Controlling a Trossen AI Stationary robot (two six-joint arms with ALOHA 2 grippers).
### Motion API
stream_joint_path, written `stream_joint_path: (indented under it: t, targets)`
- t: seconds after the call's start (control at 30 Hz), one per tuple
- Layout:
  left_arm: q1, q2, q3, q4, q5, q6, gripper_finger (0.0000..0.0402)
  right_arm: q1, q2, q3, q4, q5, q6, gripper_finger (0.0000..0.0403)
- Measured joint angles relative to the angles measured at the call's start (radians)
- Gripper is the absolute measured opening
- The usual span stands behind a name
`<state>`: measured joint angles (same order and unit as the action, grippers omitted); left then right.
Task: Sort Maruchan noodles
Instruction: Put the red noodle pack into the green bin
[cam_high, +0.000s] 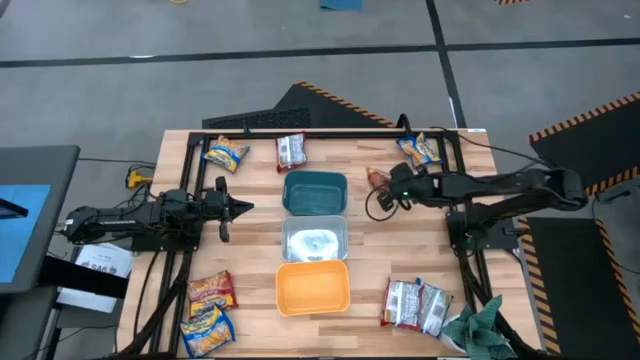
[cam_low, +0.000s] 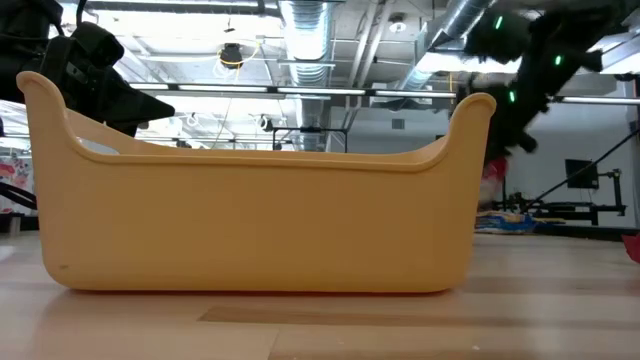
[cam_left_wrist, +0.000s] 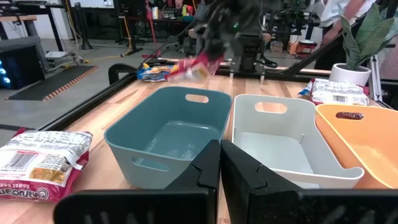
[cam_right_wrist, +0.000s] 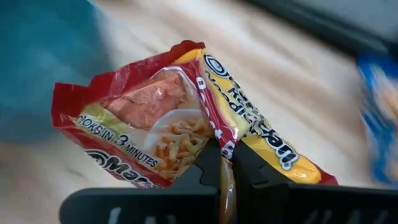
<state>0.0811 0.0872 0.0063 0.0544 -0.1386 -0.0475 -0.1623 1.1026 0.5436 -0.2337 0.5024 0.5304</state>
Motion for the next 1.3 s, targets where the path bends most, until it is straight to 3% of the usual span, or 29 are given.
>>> stream_joint_path:
  t: [0.2, 0.43, 0.83, 1.07, 1.3]
  targets:
    - [0.000, 0.000, 0.000, 0.000, 0.000, 0.000, 0.0000, 0.088, -0.030, 0.003, 0.377, 0.001, -0.171, 0.0022]
    - [0.000, 0.000, 0.000, 0.000, 0.000, 0.000, 0.0000, 0.091, 0.162, 0.013, 0.700, -0.064, -0.251, 0.0022]
    - [0.000, 0.000, 0.000, 0.000, 0.000, 0.000, 0.0000, 0.080, 0.528, 0.267, 0.699, -0.057, -0.252, 0.0024]
    - [0.000, 0.000, 0.000, 0.000, 0.000, 0.000, 0.0000, 0.082, 0.546, 0.316, 0.595, -0.056, -0.251, 0.0082]
    - [0.000, 0.000, 0.000, 0.000, -0.003, 0.000, 0.0000, 0.078, 0.544, 0.321, 0.590, -0.056, -0.251, 0.0104]
